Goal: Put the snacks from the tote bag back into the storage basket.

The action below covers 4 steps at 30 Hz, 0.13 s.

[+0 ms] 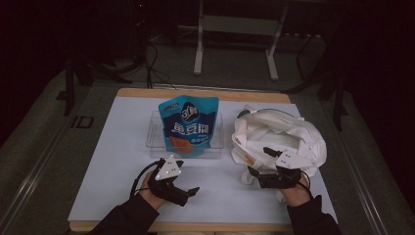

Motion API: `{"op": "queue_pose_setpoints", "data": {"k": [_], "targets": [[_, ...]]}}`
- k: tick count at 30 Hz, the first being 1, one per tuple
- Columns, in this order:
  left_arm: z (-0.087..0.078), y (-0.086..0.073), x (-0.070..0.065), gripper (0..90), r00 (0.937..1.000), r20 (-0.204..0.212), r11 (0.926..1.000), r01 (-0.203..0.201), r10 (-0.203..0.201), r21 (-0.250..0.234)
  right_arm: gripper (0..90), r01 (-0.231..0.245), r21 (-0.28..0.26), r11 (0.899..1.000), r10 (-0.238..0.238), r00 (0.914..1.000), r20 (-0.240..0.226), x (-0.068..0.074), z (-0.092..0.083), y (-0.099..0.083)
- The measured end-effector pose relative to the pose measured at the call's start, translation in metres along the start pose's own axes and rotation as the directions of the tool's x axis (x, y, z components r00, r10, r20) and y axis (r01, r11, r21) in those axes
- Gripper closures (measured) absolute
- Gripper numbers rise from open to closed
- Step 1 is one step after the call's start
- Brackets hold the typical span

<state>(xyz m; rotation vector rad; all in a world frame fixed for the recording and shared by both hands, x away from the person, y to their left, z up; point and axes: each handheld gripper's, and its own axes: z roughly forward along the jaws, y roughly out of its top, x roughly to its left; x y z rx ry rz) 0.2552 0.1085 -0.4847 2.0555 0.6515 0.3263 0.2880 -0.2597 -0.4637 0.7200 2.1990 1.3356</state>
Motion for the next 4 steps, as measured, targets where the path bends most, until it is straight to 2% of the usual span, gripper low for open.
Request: {"op": "queue_pose_setpoints", "data": {"k": [4], "targets": [[0.0001,-0.001,0.0012,1.6,1.0,-0.001,1.0,0.009,-0.009,-0.002,14.7,0.005,0.002,1.0,-0.005,1.0,-0.002,-0.0001,0.0005,-0.0004]]}}
